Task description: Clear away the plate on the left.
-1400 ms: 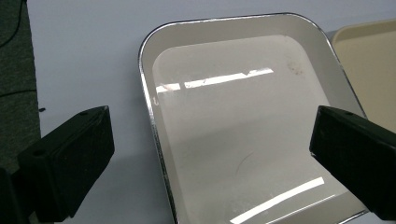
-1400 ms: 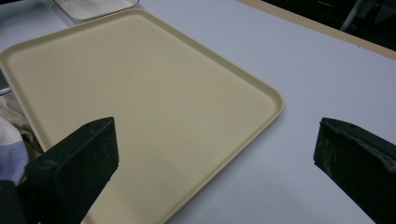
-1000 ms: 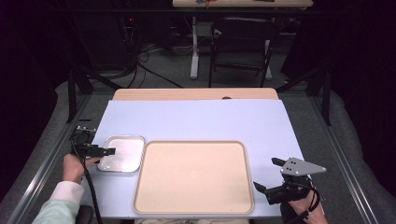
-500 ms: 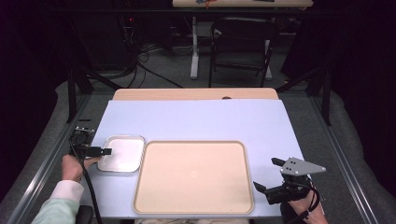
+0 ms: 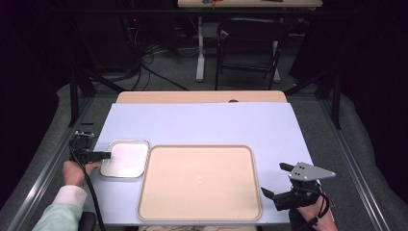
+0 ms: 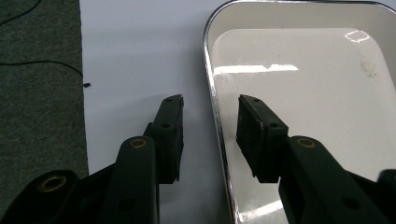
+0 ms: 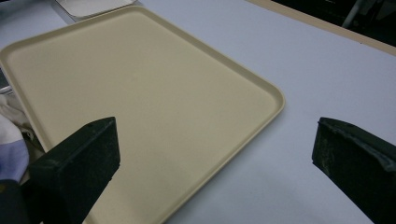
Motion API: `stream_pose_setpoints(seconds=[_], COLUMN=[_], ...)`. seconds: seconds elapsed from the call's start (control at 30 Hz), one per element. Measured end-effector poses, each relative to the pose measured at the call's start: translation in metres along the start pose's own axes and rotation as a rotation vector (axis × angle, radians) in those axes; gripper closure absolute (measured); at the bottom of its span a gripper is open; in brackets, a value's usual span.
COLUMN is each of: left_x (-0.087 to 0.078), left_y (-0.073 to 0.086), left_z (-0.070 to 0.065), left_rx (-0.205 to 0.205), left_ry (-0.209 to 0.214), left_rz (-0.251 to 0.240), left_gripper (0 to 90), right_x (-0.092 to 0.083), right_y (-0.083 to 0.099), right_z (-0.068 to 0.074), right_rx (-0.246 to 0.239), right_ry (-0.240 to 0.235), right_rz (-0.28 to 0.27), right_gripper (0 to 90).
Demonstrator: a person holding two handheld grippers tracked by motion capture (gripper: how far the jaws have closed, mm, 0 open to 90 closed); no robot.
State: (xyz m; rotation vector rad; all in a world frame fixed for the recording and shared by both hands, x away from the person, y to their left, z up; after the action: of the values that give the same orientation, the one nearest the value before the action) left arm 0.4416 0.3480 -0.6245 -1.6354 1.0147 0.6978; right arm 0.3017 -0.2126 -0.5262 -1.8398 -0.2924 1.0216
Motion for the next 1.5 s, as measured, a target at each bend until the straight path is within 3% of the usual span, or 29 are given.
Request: stream_pose_setpoints(seconds=[0.4, 0.8, 1.5], left_x=[0.0025, 0.0054, 0.0045], left_y=[-0.0023, -0.0035, -0.0029], left_z=[-0.0004, -0.0047, -0.0039], left_rx=[-0.007, 0.013, -0.02], left_ry=[-0.005, -0.013, 0.013], left_rz=[-0.015, -0.007, -0.012], left_gripper=[72.0, 73.8, 83.0], right_x=[0.0, 0.0001, -0.0001], right_y=[0.0002, 0.0003, 0.0007], right_z=[-0.0001, -0.0003, -0.0007], right_rx=[0.002, 0.003, 0.004], right_ry=[0.0, 0.003, 0.007], right_rz=[0.0, 0.002, 0.004], right_gripper=[0.8, 1.3, 3.0])
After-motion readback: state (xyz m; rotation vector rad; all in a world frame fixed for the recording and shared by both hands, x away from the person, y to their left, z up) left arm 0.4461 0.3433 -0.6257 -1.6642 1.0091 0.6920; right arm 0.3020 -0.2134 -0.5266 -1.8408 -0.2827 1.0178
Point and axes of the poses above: each handheld gripper's, and its own axes: x roughly forward along the jaws, y roughly out of its underside, z roughly to its left, the point moved 10 cm from there along x, roughly forward along the jaws, and after that the axes turned 10 degrees about -x, right-handed, at the moved point
